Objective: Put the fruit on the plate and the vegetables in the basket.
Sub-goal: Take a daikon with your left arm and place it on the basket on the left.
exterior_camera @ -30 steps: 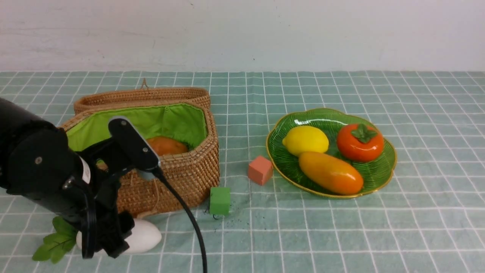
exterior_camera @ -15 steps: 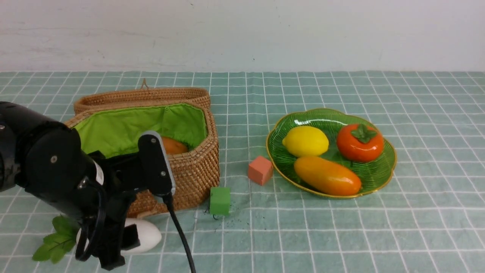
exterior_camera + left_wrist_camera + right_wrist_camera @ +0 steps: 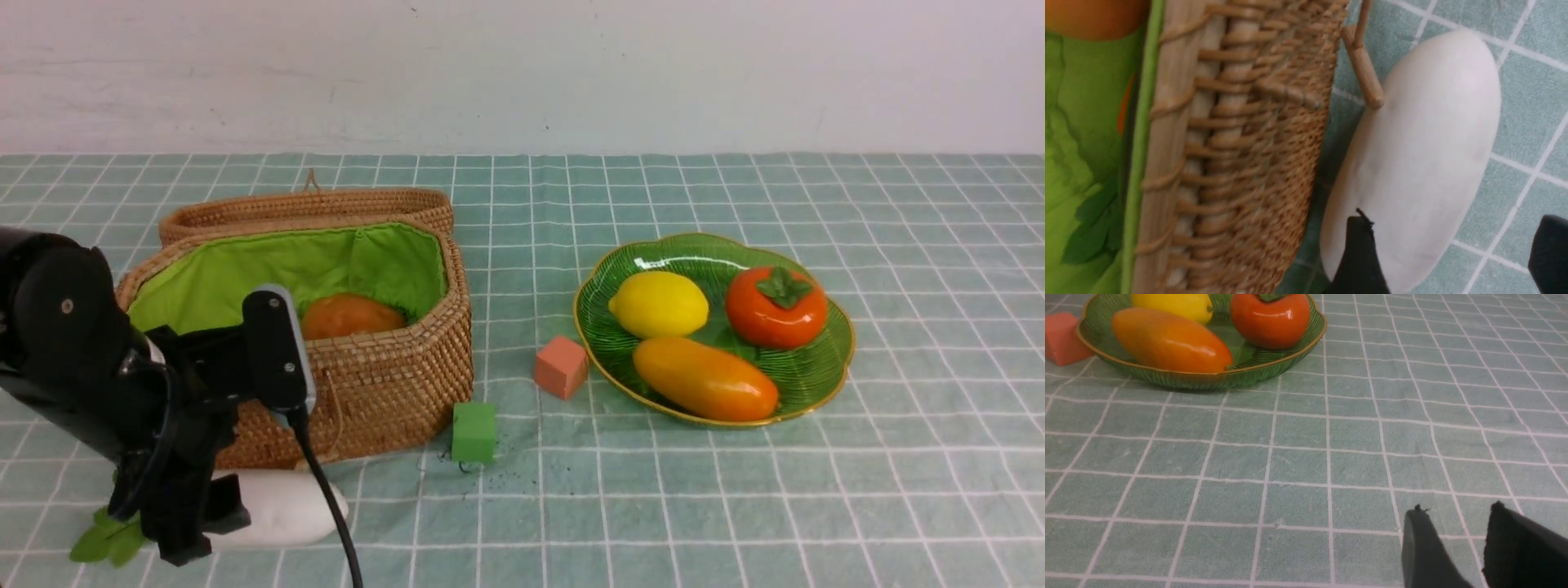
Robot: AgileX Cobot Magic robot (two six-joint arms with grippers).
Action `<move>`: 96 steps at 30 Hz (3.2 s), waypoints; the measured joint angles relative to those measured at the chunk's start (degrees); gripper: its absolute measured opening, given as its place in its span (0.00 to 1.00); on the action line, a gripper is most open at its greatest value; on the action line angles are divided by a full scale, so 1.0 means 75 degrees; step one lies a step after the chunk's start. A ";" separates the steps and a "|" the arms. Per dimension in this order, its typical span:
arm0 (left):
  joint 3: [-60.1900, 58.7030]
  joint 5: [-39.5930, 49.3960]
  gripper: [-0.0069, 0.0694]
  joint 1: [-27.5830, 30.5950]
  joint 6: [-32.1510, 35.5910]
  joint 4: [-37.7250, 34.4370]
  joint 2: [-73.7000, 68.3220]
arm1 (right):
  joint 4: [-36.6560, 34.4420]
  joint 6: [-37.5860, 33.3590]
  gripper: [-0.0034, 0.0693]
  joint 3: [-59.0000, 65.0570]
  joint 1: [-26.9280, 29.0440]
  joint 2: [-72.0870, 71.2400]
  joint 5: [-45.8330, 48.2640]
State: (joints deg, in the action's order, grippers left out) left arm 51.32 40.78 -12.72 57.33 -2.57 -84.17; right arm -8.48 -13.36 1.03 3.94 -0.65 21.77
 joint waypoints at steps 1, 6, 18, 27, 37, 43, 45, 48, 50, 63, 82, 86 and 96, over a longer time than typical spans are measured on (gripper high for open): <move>0.0000 0.0000 0.76 0.0000 0.0027 -0.0034 -0.0013 | 0.0000 0.0000 0.38 0.0000 0.0000 0.0000 0.0000; 0.0000 -0.0078 0.76 0.0000 0.0255 -0.0106 -0.0356 | 0.0000 0.0000 0.38 0.0000 0.0000 0.0000 0.0000; 0.0019 -0.0398 0.76 0.0000 0.0350 -0.0056 -0.0865 | 0.0000 0.0000 0.38 0.0000 0.0000 0.0000 0.0000; 0.0019 -0.0220 0.71 0.0000 0.0189 -0.0425 -0.0924 | 0.0000 0.0000 0.38 0.0000 0.0000 0.0000 0.0000; 0.0072 0.0112 0.68 0.0000 -0.0163 -0.0556 -0.0924 | 0.0000 0.0000 0.38 0.0000 0.0000 0.0000 0.0000; 0.0046 0.0321 0.93 0.0000 -0.0650 -0.0565 -0.0924 | 0.0000 0.0000 0.38 0.0000 0.0000 0.0000 0.0000; 0.0046 0.0321 0.96 0.0000 -0.0738 -0.0565 -0.0924 | 0.0000 0.0000 0.38 0.0000 0.0000 0.0000 0.0000; 0.0046 0.0321 0.95 0.0000 -0.0777 -0.0565 -0.0988 | 0.0000 0.0000 0.38 0.0000 0.0000 0.0000 0.0000; 0.0046 0.0321 0.93 0.0000 -0.0786 -0.0573 -0.1063 | 0.0000 0.0000 0.38 0.0000 0.0000 0.0000 0.0000; 0.0046 0.0469 0.78 0.0000 -0.0792 -0.0674 -0.1469 | 0.0000 0.0000 0.38 0.0000 0.0000 0.0000 0.0000; 0.0020 0.1077 0.78 0.0000 -0.0818 -0.0708 0.0300 | 0.0000 0.0000 0.38 0.0000 0.0000 0.0000 0.0000; 0.0013 0.1172 0.78 0.0000 -0.0825 -0.0727 0.0687 | 0.0000 0.0000 0.38 0.0000 0.0000 0.0000 0.0000; 0.0686 0.2020 0.78 0.0000 -0.1525 -0.1252 0.1592 | 0.0000 0.0000 0.38 0.0000 0.0000 0.0000 0.0000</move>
State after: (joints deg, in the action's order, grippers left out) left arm 56.46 55.92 -12.72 45.90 -11.96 -72.23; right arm -8.48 -13.36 1.03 3.94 -0.65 21.77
